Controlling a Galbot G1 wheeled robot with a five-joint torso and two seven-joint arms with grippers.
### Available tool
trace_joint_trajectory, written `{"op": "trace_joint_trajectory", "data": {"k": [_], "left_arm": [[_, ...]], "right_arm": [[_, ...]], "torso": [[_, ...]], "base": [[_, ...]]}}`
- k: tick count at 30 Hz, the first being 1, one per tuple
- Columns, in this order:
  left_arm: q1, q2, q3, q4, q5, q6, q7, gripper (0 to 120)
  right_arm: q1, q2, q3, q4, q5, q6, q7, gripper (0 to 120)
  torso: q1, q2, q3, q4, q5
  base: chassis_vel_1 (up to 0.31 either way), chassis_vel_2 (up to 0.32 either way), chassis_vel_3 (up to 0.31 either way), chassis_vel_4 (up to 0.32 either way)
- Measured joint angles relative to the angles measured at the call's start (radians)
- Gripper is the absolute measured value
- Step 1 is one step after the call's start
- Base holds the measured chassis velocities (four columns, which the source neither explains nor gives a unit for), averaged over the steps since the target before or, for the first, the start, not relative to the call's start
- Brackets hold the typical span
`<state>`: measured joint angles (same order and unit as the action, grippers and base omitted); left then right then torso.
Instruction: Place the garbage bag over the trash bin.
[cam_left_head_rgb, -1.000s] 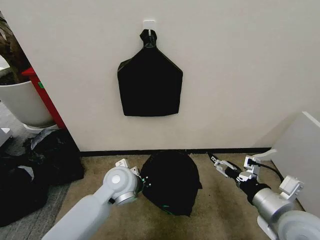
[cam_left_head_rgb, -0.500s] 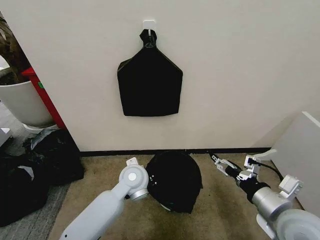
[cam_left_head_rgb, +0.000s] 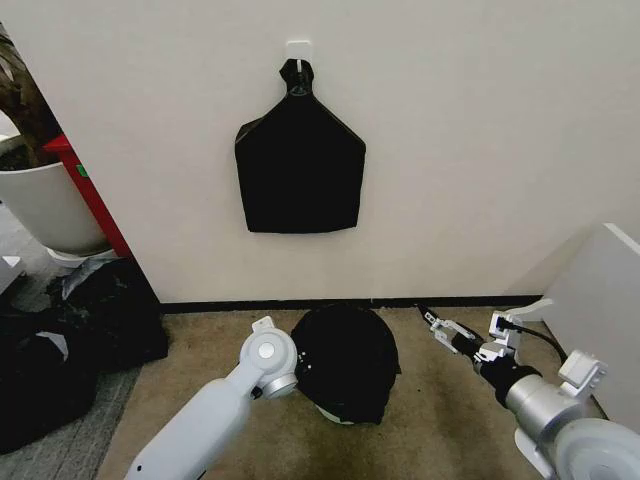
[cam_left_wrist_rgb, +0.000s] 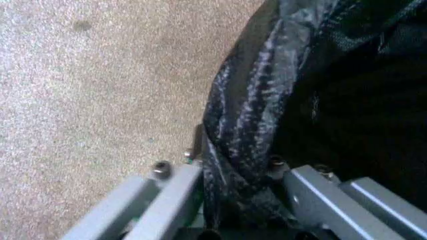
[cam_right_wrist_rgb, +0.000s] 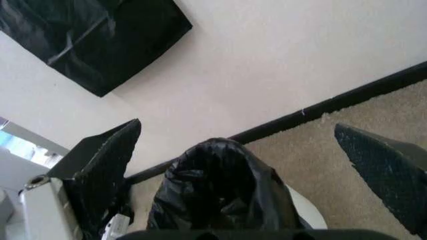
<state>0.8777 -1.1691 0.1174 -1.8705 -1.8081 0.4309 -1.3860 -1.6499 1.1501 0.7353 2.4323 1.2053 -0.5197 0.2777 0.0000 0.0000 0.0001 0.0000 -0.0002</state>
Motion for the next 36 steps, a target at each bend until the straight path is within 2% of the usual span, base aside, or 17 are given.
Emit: {"op": "trace_joint_trajectory", "data": {"k": [1,5,6,10,12,16,18,23,36], "left_arm": [[0.006,0.006,-0.001,-0.013,0.006,0.008,0.003,19],[0.021,0.018,-0.002,-0.036,0.023,0.015,0.01,35],[0.021,0.018,-0.002,-0.036,0.023,0.015,0.01,35],[0.035,0.033,-0.016,-0.075,0.016,0.016,0.01,53],[0.037,0.036,-0.02,-0.082,0.014,0.017,0.011,57],[0.059,0.059,-0.047,-0.114,0.012,0.023,0.04,75],[0.062,0.062,-0.051,-0.118,0.012,0.024,0.042,77],[0.087,0.087,-0.079,-0.16,-0.005,0.033,0.049,98],[0.17,0.152,-0.157,-0.279,-0.021,0.046,0.134,100]], "right_arm": [[0.002,0.001,-0.004,0.001,0.0,0.0,0.002,100],[0.002,0.001,-0.006,0.006,0.012,-0.002,0.008,100],[0.002,0.001,-0.006,0.006,0.012,-0.002,0.008,100],[0.002,-0.005,-0.003,0.015,0.025,-0.003,0.021,100],[0.002,-0.005,-0.003,0.016,0.027,-0.003,0.023,100],[0.005,-0.006,-0.016,0.026,0.03,-0.004,0.04,100],[0.006,-0.006,-0.019,0.027,0.03,-0.004,0.042,100],[0.016,-0.008,-0.042,0.037,0.03,-0.004,0.065,100],[0.039,-0.01,-0.096,0.068,0.029,-0.003,0.127,100]], "torso": [[0.0,0.0,0.0,-0.0001,0.0],[0.0,0.0,0.0,0.0,0.0001],[0.0,0.0,0.0,0.0,0.0001],[0.0,0.0,0.0,-0.0001,0.0003],[0.0,0.0,0.0,-0.0001,0.0002],[0.0,0.0,0.0,0.0,0.0003],[0.0,0.0,0.0,0.0,0.0002],[0.0,0.0,0.0,0.0,0.0002],[0.0,0.0,0.0,0.0001,0.0]], "base": [[0.0,0.0,0.0,0.0],[0.0,0.0,0.0,0.0],[0.0,0.0,0.0,0.0],[0.0,0.0,0.0,0.0],[0.0,0.0,0.0,0.0],[0.0,0.0,0.0,0.0],[0.0,0.0,0.0,0.0],[0.0,0.0,0.0,0.0],[0.0,0.0,0.0,0.0]]}}
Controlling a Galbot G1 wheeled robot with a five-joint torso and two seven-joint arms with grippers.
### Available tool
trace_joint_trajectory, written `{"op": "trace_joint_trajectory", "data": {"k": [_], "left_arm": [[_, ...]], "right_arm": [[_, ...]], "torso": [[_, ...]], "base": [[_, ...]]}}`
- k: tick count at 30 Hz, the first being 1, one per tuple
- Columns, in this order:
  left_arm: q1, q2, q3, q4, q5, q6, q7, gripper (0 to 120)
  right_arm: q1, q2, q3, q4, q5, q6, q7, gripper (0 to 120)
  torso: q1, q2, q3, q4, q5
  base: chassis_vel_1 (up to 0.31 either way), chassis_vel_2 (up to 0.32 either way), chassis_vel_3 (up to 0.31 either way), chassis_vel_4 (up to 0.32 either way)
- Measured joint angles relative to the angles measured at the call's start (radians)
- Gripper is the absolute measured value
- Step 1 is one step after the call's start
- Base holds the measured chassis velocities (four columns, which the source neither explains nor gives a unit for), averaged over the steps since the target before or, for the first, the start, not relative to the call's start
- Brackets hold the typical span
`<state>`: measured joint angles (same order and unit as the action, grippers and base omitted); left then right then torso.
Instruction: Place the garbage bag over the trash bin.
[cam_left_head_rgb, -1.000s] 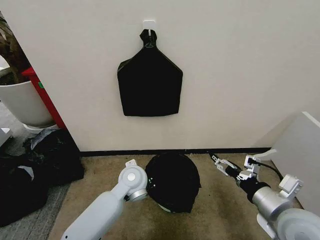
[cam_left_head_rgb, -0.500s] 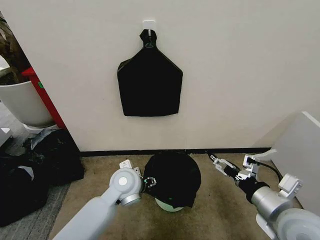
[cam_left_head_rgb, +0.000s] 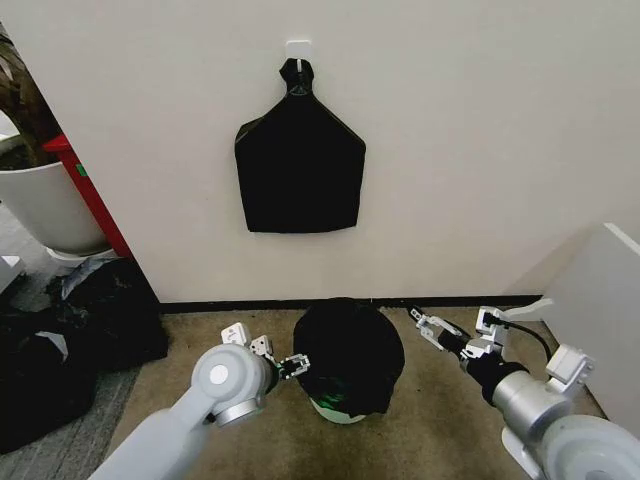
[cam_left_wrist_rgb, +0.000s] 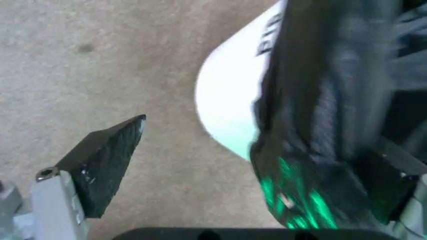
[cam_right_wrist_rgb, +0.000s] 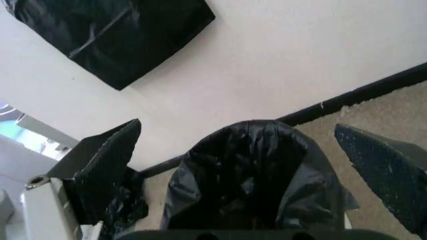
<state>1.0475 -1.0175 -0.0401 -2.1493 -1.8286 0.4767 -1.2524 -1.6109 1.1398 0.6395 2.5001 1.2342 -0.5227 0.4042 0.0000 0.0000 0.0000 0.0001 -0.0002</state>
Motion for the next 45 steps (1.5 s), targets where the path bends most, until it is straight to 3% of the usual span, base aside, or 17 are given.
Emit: {"op": "trace_joint_trajectory", "data": {"k": [7,13,15,16,18,19,20,21,23,25,32,33,35,37,41,43,45], "left_arm": [[0.06,0.033,-0.053,-0.081,0.002,0.01,0.054,100],[0.15,0.064,-0.084,-0.156,0.072,0.023,0.252,100],[0.198,0.084,-0.09,-0.183,0.21,0.021,0.434,100],[0.201,0.085,-0.09,-0.184,0.222,0.02,0.446,100],[0.27,0.136,-0.098,-0.161,0.561,-0.134,0.78,100],[0.282,0.149,-0.101,-0.141,0.656,-0.196,0.871,100],[0.282,0.149,-0.101,-0.141,0.656,-0.196,0.871,100],[0.299,0.168,-0.116,-0.113,0.785,-0.285,1.009,100],[0.326,0.183,-0.174,-0.097,0.855,-0.367,1.142,100],[0.334,0.185,-0.191,-0.096,0.859,-0.381,1.16,100],[0.465,0.184,-0.492,-0.075,0.939,-0.562,1.312,100],[0.523,0.18,-0.629,-0.058,1.015,-0.592,1.353,100],[0.607,0.171,-0.758,-0.043,1.098,-0.63,1.41,100],[0.628,0.167,-0.784,-0.043,1.11,-0.637,1.421,100],[0.77,0.112,-0.938,-0.072,1.15,-0.67,1.497,100],[0.883,0.029,-1.014,-0.122,1.157,-0.69,1.53,100],[0.921,-0.002,-1.027,-0.142,1.161,-0.694,1.535,100]], "right_arm": [[0.001,0.003,-0.032,0.001,-0.014,0.002,0.014,100],[-0.002,0.008,-0.037,0.001,-0.017,0.005,0.025,100],[-0.013,0.012,-0.026,0.001,-0.019,0.005,0.024,100],[-0.015,0.013,-0.024,0.001,-0.02,0.005,0.024,100],[-0.052,0.03,0.001,0.001,-0.061,0.005,-0.01,100],[-0.064,0.036,0.006,0.001,-0.078,0.005,-0.025,100],[-0.064,0.036,0.006,0.001,-0.078,0.005,-0.025,100],[-0.082,0.046,0.01,0.001,-0.106,0.007,-0.046,100],[-0.106,0.061,0.012,0.001,-0.148,0.017,-0.079,100],[-0.113,0.067,0.013,0.001,-0.159,0.019,-0.088,100],[-0.165,0.124,0.006,0.001,-0.33,0.082,-0.222,100],[-0.184,0.148,0.001,0.001,-0.416,0.153,-0.294,100],[-0.209,0.189,-0.007,-0.016,-0.548,0.286,-0.387,100],[-0.216,0.204,-0.008,-0.027,-0.59,0.32,-0.411,100],[-0.263,0.298,-0.007,-0.084,-0.801,0.498,-0.528,100],[-0.321,0.381,-0.009,-0.1,-0.897,0.597,-0.596,100],[-0.341,0.403,-0.012,-0.1,-0.915,0.62,-0.611,100]], "torso": [[0.0,0.0,0.0,-0.0001,0.0002],[0.0,0.0,0.0,0.0,0.0003],[0.0,0.0,0.0,0.0,0.0001],[0.0,0.0,0.0,0.0,0.0001],[0.0,0.0,0.0,0.0001,0.0003],[0.0,0.0,0.0,0.0001,0.0001],[0.0,0.0,0.0,0.0001,0.0001],[0.0,0.0,0.0,-0.0001,-0.0005],[0.0,0.0,0.0,-0.0004,-0.0001],[0.0,0.0,0.0,-0.0004,0.0],[0.0,0.0,0.0,-0.0002,0.0],[0.0,0.0,0.0,-0.0001,-0.0001],[0.0,0.0,0.0,0.0,-0.0004],[0.0,0.0,0.0,0.0001,-0.0007],[0.0,0.0,0.0,-0.0001,-0.0002],[0.0,0.0,0.0,-0.0002,-0.0002],[0.0,0.0,0.0,0.0,-0.0003]], "base": [[0.0,0.0,0.0,0.0],[0.0,0.0,0.0,0.0],[0.0,0.0,0.0,0.0],[0.0,0.0,0.0,0.0],[0.0,0.0,0.0,0.0],[0.0,0.0,0.0,0.0],[0.0,0.0,0.0,0.0],[0.0,0.0,0.0,0.0],[0.0,0.0,0.0,0.0],[0.0,0.0,0.0,0.0],[0.0,0.0,0.0,0.0],[0.0,0.0,0.0,0.0],[0.0,0.0,0.0,0.0],[0.0,0.0,0.0,0.0],[0.0,0.0,0.0,0.0],[0.0,0.0,0.0,0.0],[0.0,0.0,0.0,0.0]]}}
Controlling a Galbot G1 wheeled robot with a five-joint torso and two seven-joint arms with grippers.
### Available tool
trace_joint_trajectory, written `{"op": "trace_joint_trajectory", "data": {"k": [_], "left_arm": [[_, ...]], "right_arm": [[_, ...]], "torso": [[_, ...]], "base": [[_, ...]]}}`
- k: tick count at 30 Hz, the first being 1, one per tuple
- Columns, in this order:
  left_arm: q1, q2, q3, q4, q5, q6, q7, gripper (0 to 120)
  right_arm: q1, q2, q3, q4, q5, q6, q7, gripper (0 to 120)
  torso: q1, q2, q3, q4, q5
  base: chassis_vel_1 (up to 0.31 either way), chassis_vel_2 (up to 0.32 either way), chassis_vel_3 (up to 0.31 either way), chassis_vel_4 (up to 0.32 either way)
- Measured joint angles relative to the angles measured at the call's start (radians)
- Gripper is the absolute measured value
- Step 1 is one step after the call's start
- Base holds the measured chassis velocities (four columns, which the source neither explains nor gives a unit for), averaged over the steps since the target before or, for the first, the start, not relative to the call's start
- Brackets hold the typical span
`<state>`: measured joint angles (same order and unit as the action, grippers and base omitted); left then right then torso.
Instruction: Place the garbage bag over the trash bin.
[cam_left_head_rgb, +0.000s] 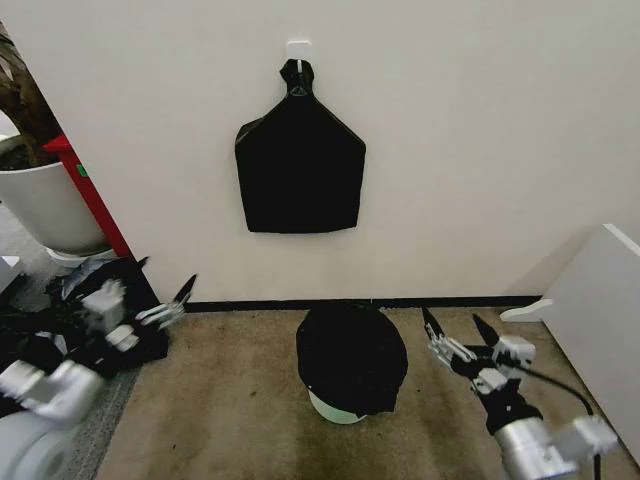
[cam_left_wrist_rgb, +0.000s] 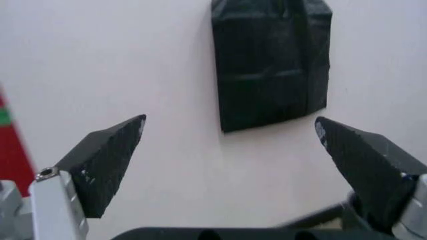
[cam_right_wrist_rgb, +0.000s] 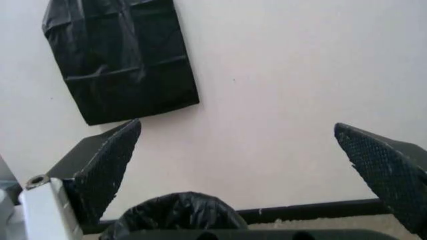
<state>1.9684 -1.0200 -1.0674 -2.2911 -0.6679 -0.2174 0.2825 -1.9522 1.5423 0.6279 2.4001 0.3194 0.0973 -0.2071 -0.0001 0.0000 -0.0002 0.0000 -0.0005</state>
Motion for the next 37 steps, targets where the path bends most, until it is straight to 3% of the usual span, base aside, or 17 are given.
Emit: {"op": "trace_joint_trajectory", "data": {"k": [5,11,22,37], "left_arm": [[0.191,-0.185,-0.014,-0.096,0.057,-0.051,0.025,100],[0.234,-0.262,0.03,-0.116,0.13,-0.095,0.008,100],[0.223,-0.286,0.06,-0.16,0.158,-0.026,-0.045,100],[0.22,-0.284,0.06,-0.161,0.165,-0.012,-0.049,100]], "right_arm": [[-0.146,0.072,-0.006,0.014,-0.051,0.113,-0.069,100],[-0.207,0.073,0.002,0.011,-0.032,0.16,-0.07,100],[-0.178,0.068,0.029,0.027,0.005,0.114,-0.051,100],[-0.176,0.067,0.035,0.028,0.004,0.104,-0.042,100]], "torso": [[0.0,0.0,0.0,0.0002,0.0008],[0.0,0.0,0.0,-0.0001,0.0005],[0.0,0.0,0.0,-0.0001,0.0007],[0.0,0.0,0.0,-0.0001,0.0005]], "base": [[0.0,0.0,0.0,0.0],[0.0,0.0,0.0,0.0],[0.0,0.0,0.0,0.0],[0.0,0.0,0.0,0.0]]}}
